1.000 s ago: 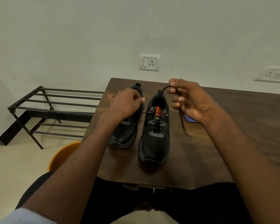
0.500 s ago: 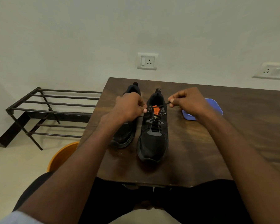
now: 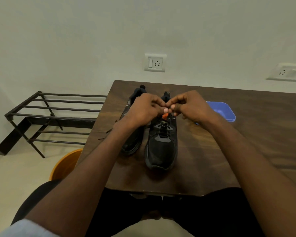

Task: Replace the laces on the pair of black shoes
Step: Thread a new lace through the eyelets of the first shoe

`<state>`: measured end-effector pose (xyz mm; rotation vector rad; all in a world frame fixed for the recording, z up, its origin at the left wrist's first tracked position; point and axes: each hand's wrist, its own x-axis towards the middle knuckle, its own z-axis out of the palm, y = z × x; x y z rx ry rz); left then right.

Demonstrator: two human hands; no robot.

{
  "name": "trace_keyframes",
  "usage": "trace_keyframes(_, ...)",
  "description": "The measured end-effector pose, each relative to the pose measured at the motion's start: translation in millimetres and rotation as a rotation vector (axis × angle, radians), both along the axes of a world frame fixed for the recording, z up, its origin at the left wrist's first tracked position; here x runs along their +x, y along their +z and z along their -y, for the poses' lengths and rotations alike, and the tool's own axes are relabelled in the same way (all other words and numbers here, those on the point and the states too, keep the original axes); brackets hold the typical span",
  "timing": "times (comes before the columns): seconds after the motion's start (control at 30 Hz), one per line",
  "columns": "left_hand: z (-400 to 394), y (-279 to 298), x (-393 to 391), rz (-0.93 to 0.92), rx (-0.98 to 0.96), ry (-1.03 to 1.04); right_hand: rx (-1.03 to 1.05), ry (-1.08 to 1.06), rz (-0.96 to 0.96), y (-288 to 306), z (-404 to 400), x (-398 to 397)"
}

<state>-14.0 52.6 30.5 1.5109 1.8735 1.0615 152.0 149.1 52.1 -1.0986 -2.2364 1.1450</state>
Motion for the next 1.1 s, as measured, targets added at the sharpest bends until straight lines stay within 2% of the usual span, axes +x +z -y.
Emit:
trace_keyframes(0.07, -1.5, -1.8, 3.3, 0.091, 0.042, 0.035, 0.014, -0.004, -0.032, -0.5, 4.2, -4.9)
trace_keyframes(0.17, 0.4, -6.3, 5.0, 0.216, -0.003, 0.077, 0.053, -0.083, -0.059, -5.2, 0.8, -7.8)
trace_keyframes(0.27, 0.7, -8.6, 6.1, 0.422, -0.029, 0.061, 0.080, -0.045, -0.035, -7.2, 0.6, -10.8)
trace_keyframes(0.33, -2.1, -10.7, 6.0, 0.451, -0.024, 0.087, 0.059, -0.014, -0.042, -8.0, 2.0, -13.2)
trace_keyframes(0.43, -6.1, -14.7, 5.4, 0.278, -0.022, 0.144, 0.116, -0.037, -0.020, -12.6, 0.0, -15.4)
trace_keyframes(0.53, -7.3, -17.8, 8.5, 0.045, 0.028, 0.181, 0.340, -0.035, 0.234, -19.8, -5.0, -13.5)
trace_keyframes(0.6, -7.4, -20.3, 13.1, -0.070, 0.074, 0.168, 0.355, 0.059, 0.411, -25.0, -5.0, -12.2)
trace_keyframes(0.67, -7.5, -23.6, 17.5, -0.171, 0.083, 0.163, 0.347, 0.094, 0.486, -29.9, -4.5, -13.2)
trace_keyframes(0.77, -10.9, -28.6, 19.7, -0.293, 0.072, 0.155, 0.344, 0.040, 0.454, -33.5, -7.5, -15.1)
trace_keyframes(0.87, -11.5, -27.8, 20.7, -0.401, 0.060, 0.127, 0.239, 0.047, 0.391, -35.6, -15.4, -11.8)
trace_keyframes(1.0, -11.3, -27.7, 18.1, -0.417, 0.052, 0.120, 0.091, 0.090, 0.322, -34.1, -22.0, -5.9)
trace_keyframes(1.1, -11.2, -28.0, 17.5, -0.416, 0.048, 0.115, 0.063, 0.093, 0.296, -34.2, -21.7, -7.0)
